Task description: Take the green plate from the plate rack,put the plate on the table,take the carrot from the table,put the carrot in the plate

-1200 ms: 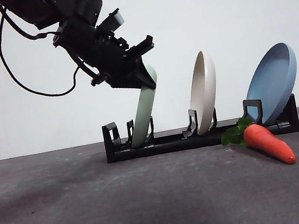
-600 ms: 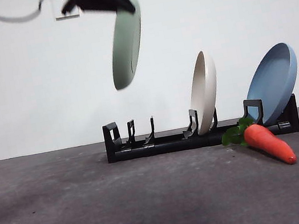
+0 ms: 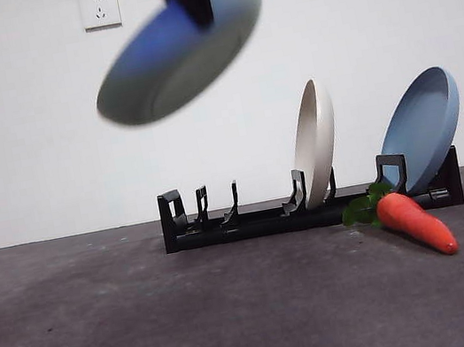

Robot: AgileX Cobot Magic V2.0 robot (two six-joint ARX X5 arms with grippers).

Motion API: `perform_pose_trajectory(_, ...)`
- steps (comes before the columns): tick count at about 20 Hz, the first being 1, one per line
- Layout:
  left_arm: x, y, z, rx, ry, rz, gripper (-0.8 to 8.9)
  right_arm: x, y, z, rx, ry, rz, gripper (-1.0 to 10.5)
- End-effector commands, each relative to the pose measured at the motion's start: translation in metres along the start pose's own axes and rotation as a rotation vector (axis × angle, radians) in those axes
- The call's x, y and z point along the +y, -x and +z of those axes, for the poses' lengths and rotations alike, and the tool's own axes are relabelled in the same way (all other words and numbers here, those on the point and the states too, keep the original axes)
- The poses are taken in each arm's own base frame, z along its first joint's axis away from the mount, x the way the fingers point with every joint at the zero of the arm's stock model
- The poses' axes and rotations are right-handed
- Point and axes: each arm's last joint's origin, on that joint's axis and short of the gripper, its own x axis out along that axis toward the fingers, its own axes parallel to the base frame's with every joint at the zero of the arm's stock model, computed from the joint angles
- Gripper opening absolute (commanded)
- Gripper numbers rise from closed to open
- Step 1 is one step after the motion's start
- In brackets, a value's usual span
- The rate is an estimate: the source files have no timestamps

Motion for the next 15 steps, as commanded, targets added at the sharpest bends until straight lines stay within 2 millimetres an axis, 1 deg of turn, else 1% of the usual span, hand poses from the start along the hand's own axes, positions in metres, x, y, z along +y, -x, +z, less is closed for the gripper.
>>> perform_pose_trajectory(1,-0.026,-0.032,-0.019,0.058,-0.098,0.010,-0.06,0.000,0.001,0.001,-0.004,0.002,-0.002,6.6)
perform_pose_trajectory(4,-0.054,-0.068,-0.040,0.102,-0.186,-0.011,-0.06,0.000,0.001,0.001,-0.004,0.001,-0.001,6.6)
perform_pose_trajectory(9,-0.087,-0.120,-0.052,0.160,-0.260,-0.045,-0.06,0.000,0.001,0.000,-0.003,0.000,-0.001,6.6)
perform_pose_trajectory(11,-0.097,-0.135,-0.055,0.182,-0.275,-0.057,-0.06,0.000,0.001,0.000,-0.001,-0.001,-0.001,6.6)
perform_pose_trajectory(15,-0.107,-0.150,-0.058,0.179,-0.280,-0.063,-0.07,0.000,0.001,0.000,0.000,-0.001,-0.001,6.6)
